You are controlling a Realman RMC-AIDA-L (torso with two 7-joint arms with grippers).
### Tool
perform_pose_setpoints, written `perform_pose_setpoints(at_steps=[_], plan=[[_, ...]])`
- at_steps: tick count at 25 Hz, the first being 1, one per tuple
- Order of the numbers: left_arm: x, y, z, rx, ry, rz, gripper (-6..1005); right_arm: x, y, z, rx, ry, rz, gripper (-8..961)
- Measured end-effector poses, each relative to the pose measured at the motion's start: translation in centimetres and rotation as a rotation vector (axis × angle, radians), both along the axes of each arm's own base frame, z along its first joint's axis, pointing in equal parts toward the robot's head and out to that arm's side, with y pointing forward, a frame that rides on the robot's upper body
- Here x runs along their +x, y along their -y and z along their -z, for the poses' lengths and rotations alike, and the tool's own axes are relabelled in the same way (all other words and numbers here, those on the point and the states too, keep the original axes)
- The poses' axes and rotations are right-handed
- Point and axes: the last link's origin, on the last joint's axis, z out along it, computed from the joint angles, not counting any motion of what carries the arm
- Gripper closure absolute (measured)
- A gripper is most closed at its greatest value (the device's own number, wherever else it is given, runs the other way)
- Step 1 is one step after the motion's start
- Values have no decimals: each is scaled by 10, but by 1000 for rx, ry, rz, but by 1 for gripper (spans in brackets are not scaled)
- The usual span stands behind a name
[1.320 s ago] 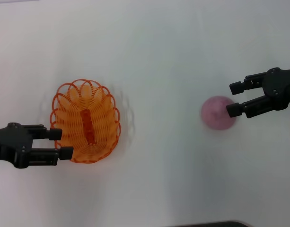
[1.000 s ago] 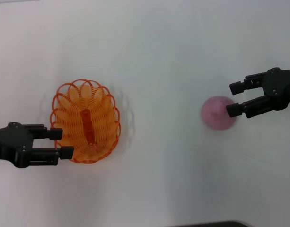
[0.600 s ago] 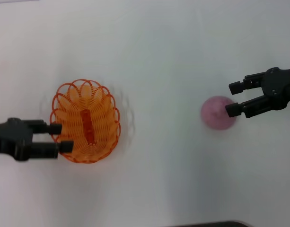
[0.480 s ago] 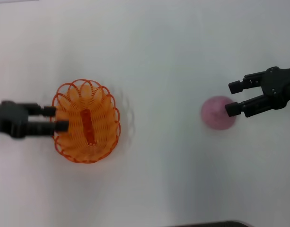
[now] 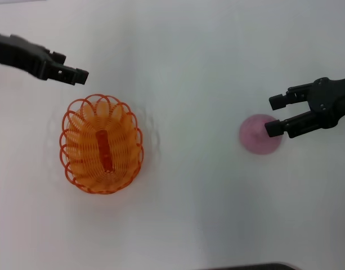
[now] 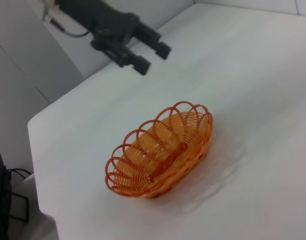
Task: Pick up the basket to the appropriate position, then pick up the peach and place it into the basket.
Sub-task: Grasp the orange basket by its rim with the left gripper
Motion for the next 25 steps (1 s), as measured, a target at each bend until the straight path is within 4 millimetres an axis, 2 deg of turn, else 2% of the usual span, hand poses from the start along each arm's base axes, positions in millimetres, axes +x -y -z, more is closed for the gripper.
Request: perform_pose_setpoints(at_steps=[3,4,8,11,16,21,25], plan=[[20,-13,10,-22,-120,94,277,0,-1,1,3,0,-1,38],[29,-17,19,-43,-180,153,280,-1,-1,1,5,1,-2,39],[39,-23,44,-84,-349,260,294,-3,-3,3,5,-1,-8,39],[34,-27,66,-108,-489,324,304,-4,-4,4,5,-2,-11,39],[26,-23,96,-163,-613,398,320,-5,-4,6,7,-5,-11,38],[20,-21,109,-210,-630,392,337,-6,-5,8,11,-6,-12,38],[20,-22,113,-216,-626,377,350,-8,-6,9,13,-6,-24,39]])
